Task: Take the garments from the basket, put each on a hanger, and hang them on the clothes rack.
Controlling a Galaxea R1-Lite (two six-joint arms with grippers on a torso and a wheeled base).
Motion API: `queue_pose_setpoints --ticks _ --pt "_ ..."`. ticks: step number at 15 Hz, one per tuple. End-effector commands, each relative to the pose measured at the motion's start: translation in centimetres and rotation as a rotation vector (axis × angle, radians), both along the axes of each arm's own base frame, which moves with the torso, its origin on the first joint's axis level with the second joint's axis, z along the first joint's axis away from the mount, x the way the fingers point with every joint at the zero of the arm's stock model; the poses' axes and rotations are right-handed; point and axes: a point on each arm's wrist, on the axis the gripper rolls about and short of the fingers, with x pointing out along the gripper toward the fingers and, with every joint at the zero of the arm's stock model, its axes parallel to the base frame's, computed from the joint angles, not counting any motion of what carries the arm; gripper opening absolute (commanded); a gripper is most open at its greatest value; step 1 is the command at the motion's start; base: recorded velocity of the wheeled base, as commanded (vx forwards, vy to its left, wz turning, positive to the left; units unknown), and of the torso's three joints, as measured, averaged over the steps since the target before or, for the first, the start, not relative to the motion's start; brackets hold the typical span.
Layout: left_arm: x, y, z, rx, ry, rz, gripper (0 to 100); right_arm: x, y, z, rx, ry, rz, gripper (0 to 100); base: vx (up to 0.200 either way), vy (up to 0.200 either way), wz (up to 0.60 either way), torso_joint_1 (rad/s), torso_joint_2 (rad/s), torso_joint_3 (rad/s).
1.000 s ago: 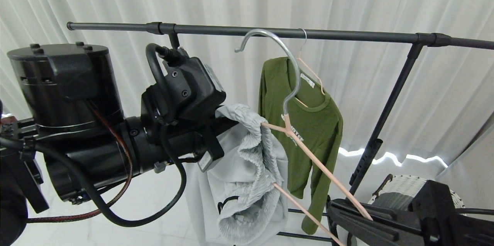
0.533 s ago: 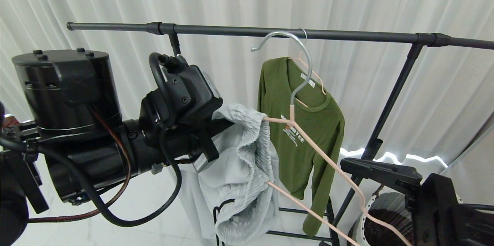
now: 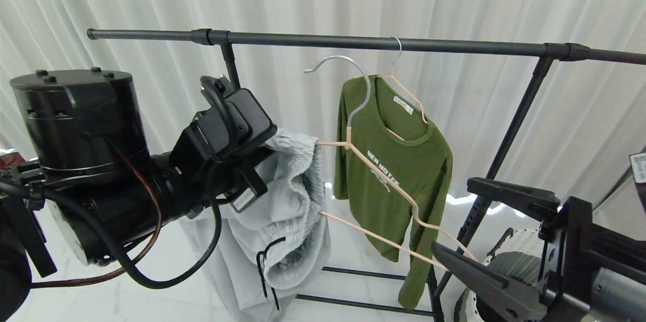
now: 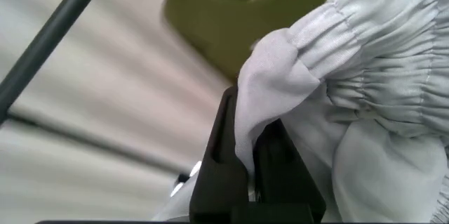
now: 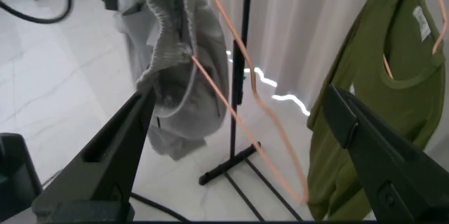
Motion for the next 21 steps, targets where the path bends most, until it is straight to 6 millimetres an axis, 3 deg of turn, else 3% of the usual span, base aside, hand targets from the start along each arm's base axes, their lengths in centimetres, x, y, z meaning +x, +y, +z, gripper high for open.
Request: queue_pose_setpoints --ticks 1,7,12,18,21 --pt "-0.4 0.4 -0.1 0.010 -0.002 0.052 0 0.8 -0.3 -0.2 -0.010 0.003 -0.044 100 0.000 0.000 0.00 0.000 0.00 0.000" --pt "-1.5 1.3 -0.8 0.005 0.018 0.103 0 1.1 -0.1 -0.6 -0.037 0.022 -0.053 100 0.000 0.000 0.00 0.000 0.00 0.000" --pt "-1.2 0.7 0.0 -0.154 0.042 0.328 0 1.1 0.4 -0.6 -0.042 0.023 -0.035 100 0.000 0.000 0.00 0.000 0.00 0.000" --pt "-1.1 -0.9 2.7 -0.286 -0.001 0.339 0 1.7 2.5 -2.9 -0.118 0.146 -0.036 100 0.000 0.000 0.00 0.000 0.00 0.000" --pt "-0.9 -1.6 3.5 -0.306 -0.014 0.318 0 3.0 4.6 -3.4 -0.070 0.258 -0.109 100 0.000 0.000 0.00 0.000 0.00 0.000"
